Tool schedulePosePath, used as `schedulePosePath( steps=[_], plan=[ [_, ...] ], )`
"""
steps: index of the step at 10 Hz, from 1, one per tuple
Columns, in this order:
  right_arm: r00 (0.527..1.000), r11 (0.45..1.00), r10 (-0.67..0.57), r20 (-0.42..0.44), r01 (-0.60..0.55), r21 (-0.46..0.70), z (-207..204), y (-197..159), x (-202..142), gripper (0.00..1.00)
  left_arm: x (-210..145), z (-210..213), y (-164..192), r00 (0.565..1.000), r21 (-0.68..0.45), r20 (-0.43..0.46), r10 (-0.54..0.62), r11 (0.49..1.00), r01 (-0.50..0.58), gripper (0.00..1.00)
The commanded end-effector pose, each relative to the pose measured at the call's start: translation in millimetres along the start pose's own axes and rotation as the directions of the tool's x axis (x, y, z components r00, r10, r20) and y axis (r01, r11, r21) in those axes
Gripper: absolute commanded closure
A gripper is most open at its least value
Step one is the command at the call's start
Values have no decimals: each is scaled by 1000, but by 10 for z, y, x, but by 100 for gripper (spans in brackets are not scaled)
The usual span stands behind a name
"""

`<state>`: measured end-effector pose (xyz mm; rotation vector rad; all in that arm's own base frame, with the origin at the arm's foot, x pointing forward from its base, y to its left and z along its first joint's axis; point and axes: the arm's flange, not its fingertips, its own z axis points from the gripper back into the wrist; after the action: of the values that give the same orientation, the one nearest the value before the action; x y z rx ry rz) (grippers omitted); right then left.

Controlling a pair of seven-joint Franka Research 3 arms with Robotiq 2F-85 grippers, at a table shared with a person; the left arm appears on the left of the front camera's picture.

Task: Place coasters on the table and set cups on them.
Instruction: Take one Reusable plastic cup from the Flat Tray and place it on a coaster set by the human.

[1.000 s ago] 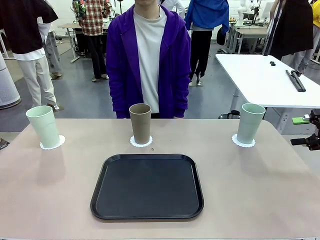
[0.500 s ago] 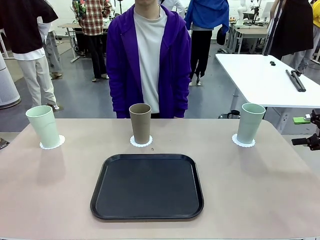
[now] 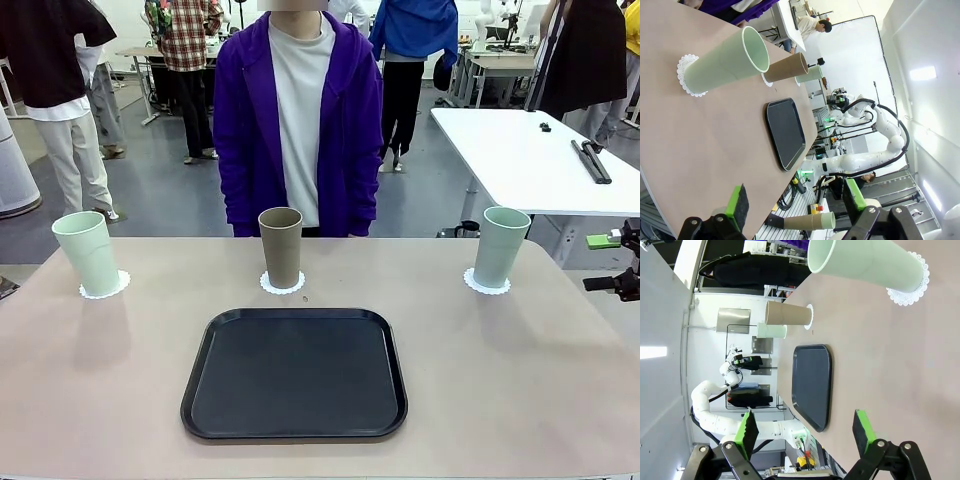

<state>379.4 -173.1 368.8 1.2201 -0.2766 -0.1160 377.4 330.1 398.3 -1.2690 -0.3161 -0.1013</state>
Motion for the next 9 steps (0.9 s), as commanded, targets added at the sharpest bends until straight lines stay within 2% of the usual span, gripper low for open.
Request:
schedulePosePath(
  steps=[1,9],
  plan=[
    [1000,1000,-2,-8,2,1,-11,-6,-29,0,-3,7,-4,1000,1,1,0,1000,0,0],
    [1000,1000,-2,-8,2,1,-11,-6,-29,0,-3,7,-4,1000,1,1,0,1000,0,0]
  ],
)
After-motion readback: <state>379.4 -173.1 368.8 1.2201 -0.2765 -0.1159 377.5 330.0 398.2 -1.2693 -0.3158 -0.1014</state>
